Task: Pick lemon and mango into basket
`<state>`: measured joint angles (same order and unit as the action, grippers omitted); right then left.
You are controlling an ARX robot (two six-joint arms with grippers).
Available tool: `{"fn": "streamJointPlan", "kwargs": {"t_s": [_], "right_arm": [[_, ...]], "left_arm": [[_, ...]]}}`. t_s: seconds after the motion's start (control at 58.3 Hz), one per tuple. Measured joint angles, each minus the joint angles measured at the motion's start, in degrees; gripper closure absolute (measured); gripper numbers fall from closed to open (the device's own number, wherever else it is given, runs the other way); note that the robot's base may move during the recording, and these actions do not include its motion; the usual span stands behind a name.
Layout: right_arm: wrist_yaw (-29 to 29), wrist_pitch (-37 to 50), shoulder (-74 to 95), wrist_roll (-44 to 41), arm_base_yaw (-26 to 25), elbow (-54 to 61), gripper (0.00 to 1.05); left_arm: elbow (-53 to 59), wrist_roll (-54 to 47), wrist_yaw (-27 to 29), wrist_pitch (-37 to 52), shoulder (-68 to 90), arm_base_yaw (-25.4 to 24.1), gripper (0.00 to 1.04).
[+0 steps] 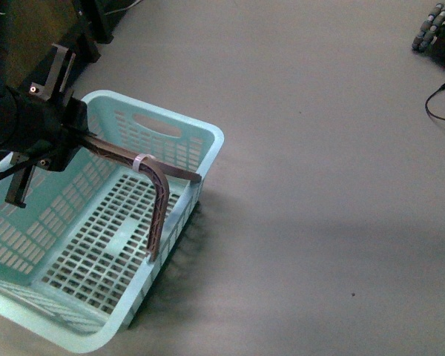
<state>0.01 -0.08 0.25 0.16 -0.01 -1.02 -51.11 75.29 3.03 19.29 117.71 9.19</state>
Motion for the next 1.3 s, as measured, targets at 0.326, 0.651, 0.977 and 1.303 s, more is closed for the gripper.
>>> {"fn": "streamJointPlan", "kwargs": {"t_s": [0.326, 0.651, 0.977, 1.303], "right_arm": [[0.0, 0.0, 0.0, 0.0, 0.0, 0.0, 0.09], [0.0, 0.0, 0.0, 0.0, 0.0, 0.0, 0.09], [0.0, 0.0, 0.0, 0.0, 0.0, 0.0, 0.09], [0.0, 0.0, 0.0, 0.0, 0.0, 0.0, 0.09]], "left_arm": [[11.1, 8.0, -0.7, -8.9, -28.2, 1.6, 0.96], [5.9, 13.0, 2.2, -23.0, -52.7, 3.1, 0.96], [1.9, 13.8, 6.0, -32.9, -63.4, 4.4, 0.97], [1.1, 11.8, 6.9, -33.0, -64.4, 4.5, 0.97]]}}
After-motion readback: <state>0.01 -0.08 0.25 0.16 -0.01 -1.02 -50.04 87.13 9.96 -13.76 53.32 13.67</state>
